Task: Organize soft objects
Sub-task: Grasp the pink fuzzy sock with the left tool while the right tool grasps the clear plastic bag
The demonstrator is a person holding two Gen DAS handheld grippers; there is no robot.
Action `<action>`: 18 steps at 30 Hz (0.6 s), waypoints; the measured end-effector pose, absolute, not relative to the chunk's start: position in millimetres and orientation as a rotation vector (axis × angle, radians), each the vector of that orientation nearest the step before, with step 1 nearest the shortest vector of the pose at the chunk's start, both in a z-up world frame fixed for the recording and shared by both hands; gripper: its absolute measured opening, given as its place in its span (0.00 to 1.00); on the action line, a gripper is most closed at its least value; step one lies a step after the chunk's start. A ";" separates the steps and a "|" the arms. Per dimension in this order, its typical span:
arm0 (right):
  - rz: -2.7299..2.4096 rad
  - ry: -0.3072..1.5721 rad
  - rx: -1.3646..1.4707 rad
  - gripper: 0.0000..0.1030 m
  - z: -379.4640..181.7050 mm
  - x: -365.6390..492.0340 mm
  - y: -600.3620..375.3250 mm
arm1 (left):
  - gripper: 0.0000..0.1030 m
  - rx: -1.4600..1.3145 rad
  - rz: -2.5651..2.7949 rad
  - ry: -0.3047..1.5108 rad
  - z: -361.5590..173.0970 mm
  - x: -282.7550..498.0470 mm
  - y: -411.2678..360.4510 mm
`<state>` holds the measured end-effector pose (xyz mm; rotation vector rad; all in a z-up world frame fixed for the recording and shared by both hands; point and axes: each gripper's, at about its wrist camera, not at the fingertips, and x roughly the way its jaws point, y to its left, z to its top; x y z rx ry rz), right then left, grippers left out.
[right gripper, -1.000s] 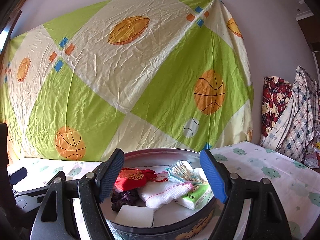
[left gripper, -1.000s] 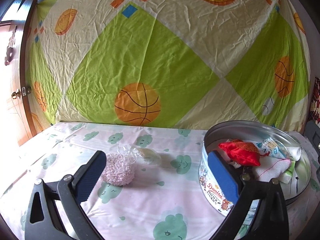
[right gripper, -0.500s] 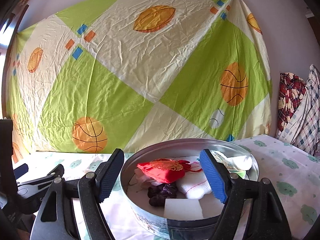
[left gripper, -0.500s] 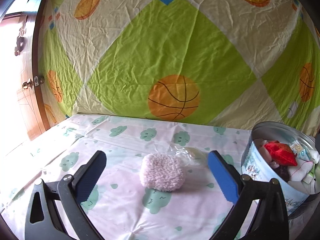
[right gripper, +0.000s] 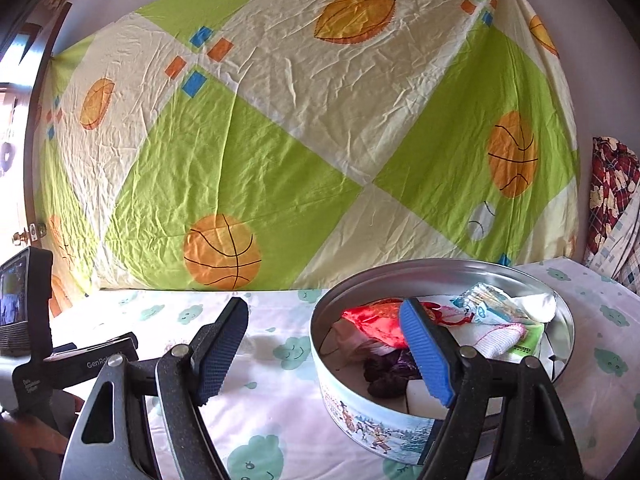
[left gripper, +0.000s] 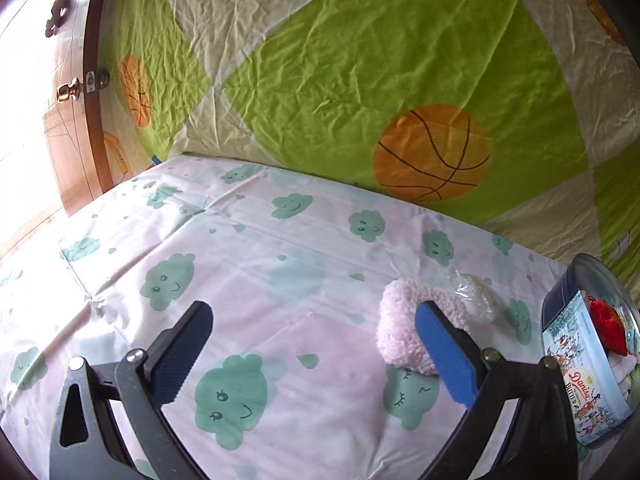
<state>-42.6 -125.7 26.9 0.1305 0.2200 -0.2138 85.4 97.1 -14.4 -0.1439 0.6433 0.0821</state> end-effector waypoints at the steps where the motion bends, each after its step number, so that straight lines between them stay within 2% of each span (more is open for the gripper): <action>1: -0.206 0.222 0.132 0.78 26.5 -43.0 -124.6 | 0.99 -0.148 0.071 0.645 -15.0 85.9 98.0; 7: -0.168 0.245 0.163 0.78 23.8 -41.3 -125.9 | 0.99 -0.086 -0.120 0.671 -16.5 92.8 63.2; 13: -0.152 0.246 0.170 0.78 22.9 -42.3 -125.7 | 0.99 0.031 -0.145 0.779 -28.3 117.3 26.0; 18: -0.141 0.259 0.168 0.78 22.6 -40.5 -124.8 | 0.91 -0.011 -0.091 0.902 -45.4 142.0 35.5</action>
